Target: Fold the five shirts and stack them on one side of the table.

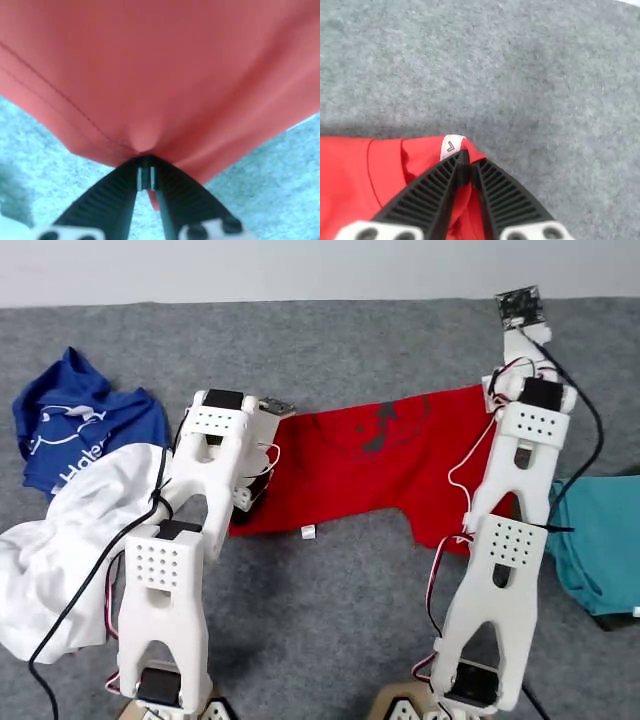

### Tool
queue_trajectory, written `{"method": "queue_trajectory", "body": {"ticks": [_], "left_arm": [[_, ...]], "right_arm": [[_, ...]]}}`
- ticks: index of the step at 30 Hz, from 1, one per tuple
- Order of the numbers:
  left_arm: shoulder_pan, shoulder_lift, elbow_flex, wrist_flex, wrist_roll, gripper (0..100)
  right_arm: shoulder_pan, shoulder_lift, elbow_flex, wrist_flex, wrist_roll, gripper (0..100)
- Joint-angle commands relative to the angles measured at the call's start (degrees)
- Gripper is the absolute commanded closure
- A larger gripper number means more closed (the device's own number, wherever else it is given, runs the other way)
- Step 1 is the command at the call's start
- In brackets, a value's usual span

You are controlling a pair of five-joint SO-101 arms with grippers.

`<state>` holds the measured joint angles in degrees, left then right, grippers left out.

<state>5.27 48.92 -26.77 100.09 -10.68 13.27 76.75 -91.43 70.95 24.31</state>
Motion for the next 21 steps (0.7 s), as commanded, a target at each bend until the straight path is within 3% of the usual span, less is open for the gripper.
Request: {"method": "queue_trajectory", "body": {"ticks": [1,21], "left_arm": [[-0.97,0.97,0.66,0.35,0.0,100],[-0.97,0.97,0.57,0.35,0.0,100]], "right_arm": [[0.04,-3.74,-1.05,-1.19,1.76,98.8],[-9.71,-9.45,-0.97,10.15,-0.53,98.6]]}}
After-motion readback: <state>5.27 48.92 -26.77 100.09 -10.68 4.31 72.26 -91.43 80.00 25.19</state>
